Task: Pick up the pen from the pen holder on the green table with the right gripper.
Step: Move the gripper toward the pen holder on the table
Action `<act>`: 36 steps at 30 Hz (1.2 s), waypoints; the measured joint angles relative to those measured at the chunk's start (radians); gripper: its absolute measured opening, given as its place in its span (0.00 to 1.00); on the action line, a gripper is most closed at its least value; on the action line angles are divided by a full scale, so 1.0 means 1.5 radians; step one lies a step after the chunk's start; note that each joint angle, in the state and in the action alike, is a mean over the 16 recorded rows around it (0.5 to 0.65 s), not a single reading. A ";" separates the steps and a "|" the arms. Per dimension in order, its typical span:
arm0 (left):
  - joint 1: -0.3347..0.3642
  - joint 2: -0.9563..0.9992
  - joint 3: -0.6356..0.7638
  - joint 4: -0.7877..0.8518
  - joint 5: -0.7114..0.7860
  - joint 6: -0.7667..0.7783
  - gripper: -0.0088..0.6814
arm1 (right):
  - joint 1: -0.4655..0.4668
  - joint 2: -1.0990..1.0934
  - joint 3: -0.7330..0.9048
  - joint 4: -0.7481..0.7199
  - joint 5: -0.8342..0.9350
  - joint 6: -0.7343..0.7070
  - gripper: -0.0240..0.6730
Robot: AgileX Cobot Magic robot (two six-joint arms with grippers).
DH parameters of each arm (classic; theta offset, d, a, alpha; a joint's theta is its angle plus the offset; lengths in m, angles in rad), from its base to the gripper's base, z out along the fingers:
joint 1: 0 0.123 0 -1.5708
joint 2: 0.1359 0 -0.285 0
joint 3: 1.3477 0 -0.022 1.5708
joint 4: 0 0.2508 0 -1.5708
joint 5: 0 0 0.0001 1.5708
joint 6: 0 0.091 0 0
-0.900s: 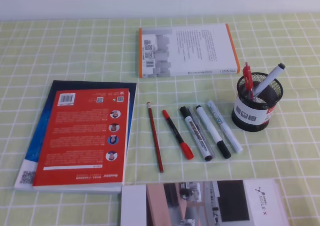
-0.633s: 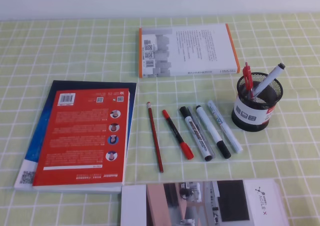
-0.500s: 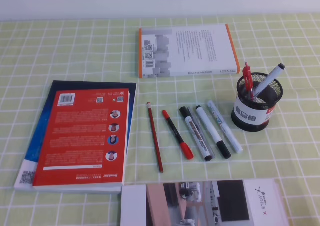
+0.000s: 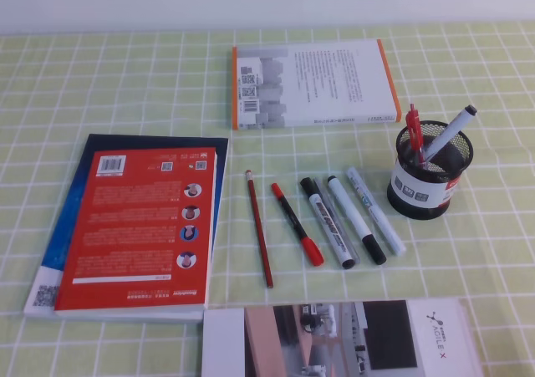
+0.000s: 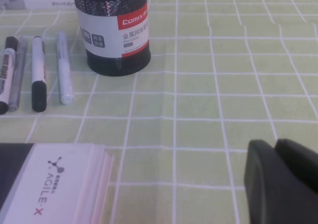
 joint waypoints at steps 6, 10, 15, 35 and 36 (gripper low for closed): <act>0.000 0.000 0.000 0.000 0.000 0.000 0.01 | 0.000 0.000 0.000 0.000 0.000 0.000 0.02; 0.000 0.000 0.000 0.000 0.000 0.000 0.01 | 0.000 0.000 0.000 0.000 0.000 0.000 0.02; 0.000 0.000 0.000 0.000 0.000 0.000 0.01 | 0.000 0.000 0.000 0.000 -0.001 0.000 0.02; 0.000 0.000 0.000 0.000 0.000 0.000 0.01 | 0.000 0.000 0.000 0.232 -0.139 0.000 0.02; 0.000 0.000 0.000 0.000 0.000 0.000 0.01 | 0.000 0.000 0.000 0.254 -0.148 0.000 0.02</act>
